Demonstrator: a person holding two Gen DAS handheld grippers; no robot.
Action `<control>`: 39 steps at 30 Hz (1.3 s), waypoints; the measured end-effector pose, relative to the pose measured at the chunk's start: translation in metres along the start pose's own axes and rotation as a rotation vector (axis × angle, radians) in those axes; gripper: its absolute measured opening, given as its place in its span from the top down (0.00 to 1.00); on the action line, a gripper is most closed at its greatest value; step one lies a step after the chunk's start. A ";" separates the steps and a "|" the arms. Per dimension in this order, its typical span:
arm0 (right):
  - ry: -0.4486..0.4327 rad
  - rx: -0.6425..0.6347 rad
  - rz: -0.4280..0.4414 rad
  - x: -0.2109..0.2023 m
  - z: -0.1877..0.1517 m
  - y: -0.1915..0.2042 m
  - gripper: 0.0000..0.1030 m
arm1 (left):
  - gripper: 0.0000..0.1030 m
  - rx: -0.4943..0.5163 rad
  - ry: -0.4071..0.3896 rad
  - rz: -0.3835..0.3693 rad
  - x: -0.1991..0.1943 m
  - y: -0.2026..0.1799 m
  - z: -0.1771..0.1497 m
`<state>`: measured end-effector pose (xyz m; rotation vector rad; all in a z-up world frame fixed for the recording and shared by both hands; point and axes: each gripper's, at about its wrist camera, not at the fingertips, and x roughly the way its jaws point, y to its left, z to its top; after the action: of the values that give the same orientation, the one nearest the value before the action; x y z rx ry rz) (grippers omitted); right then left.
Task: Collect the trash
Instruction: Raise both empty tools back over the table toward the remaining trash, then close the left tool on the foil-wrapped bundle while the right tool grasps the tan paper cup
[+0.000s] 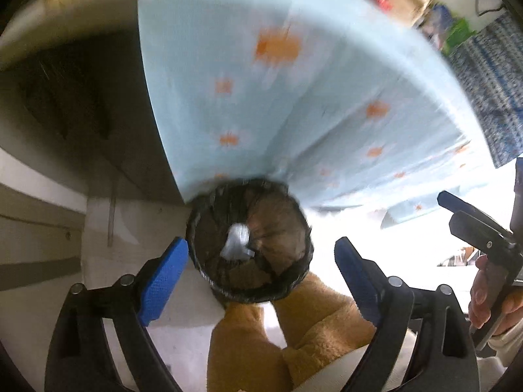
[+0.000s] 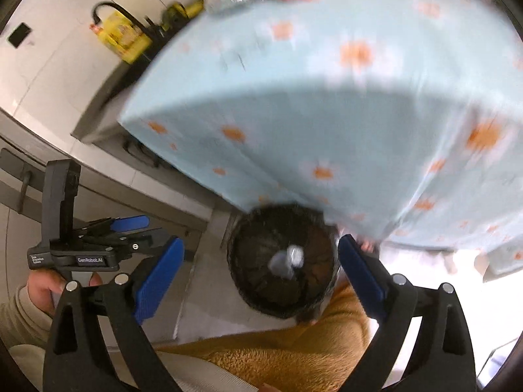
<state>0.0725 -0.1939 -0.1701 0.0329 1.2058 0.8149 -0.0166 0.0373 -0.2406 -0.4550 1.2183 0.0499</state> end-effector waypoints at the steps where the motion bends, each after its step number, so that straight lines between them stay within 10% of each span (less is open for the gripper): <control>1: -0.023 -0.003 0.001 -0.009 0.004 0.002 0.09 | 0.14 0.012 -0.030 -0.002 -0.012 -0.004 0.005; 18: -0.385 -0.064 -0.125 -0.121 0.096 0.010 0.05 | 0.06 0.159 -0.320 -0.055 -0.124 -0.040 0.107; 39: -0.308 -0.067 -0.181 -0.068 0.214 -0.050 0.05 | 0.06 0.308 -0.313 0.028 -0.057 -0.069 0.261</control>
<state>0.2706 -0.1859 -0.0523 -0.0058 0.8768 0.6632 0.2154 0.0813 -0.0971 -0.1525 0.9043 -0.0420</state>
